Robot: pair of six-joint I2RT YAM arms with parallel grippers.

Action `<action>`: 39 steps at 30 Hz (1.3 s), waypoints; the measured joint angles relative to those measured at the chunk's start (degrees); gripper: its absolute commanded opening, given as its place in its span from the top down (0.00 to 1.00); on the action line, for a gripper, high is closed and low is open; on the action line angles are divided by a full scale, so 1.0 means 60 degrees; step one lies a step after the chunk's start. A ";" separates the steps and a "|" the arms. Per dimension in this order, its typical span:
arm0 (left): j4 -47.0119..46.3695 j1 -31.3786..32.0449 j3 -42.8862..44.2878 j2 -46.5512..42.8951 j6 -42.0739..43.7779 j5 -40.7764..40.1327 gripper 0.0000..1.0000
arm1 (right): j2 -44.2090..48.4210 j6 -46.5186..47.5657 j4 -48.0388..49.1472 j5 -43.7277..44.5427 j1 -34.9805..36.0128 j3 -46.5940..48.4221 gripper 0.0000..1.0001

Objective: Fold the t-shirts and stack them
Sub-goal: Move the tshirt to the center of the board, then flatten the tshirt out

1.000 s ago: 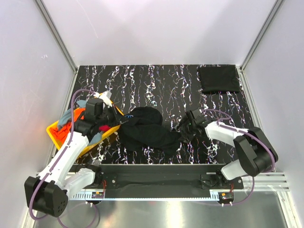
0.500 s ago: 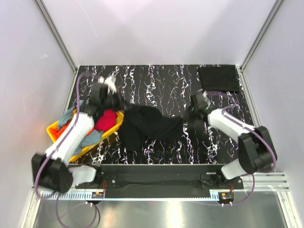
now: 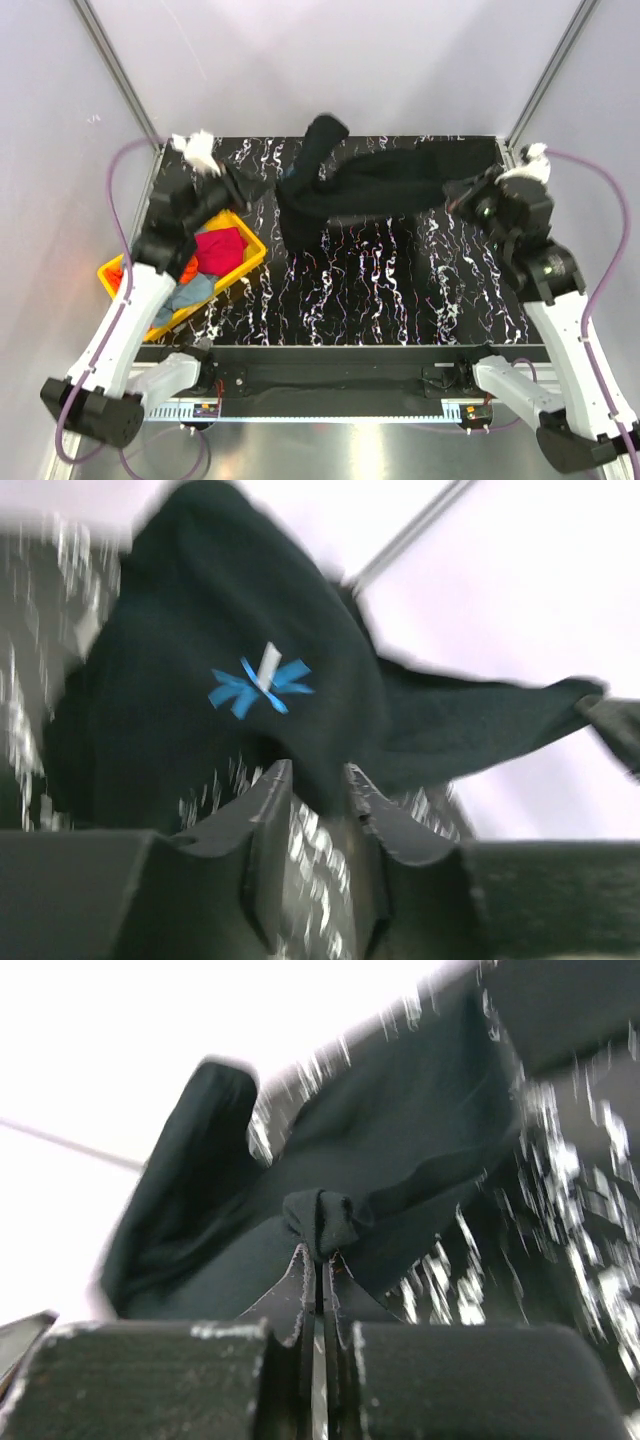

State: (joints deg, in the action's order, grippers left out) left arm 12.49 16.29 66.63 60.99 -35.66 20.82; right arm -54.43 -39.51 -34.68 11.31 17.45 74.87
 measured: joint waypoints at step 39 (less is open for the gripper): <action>0.3898 0.3333 0.4929 1.0302 0.2353 -0.3129 1.00 | 0.2619 -0.2809 -0.0943 -0.1257 0.0004 -0.6696 1.00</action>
State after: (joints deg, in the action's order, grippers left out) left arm 35.88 36.29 96.20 122.80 -21.54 2.04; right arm -38.72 -56.36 -40.34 3.77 17.47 34.70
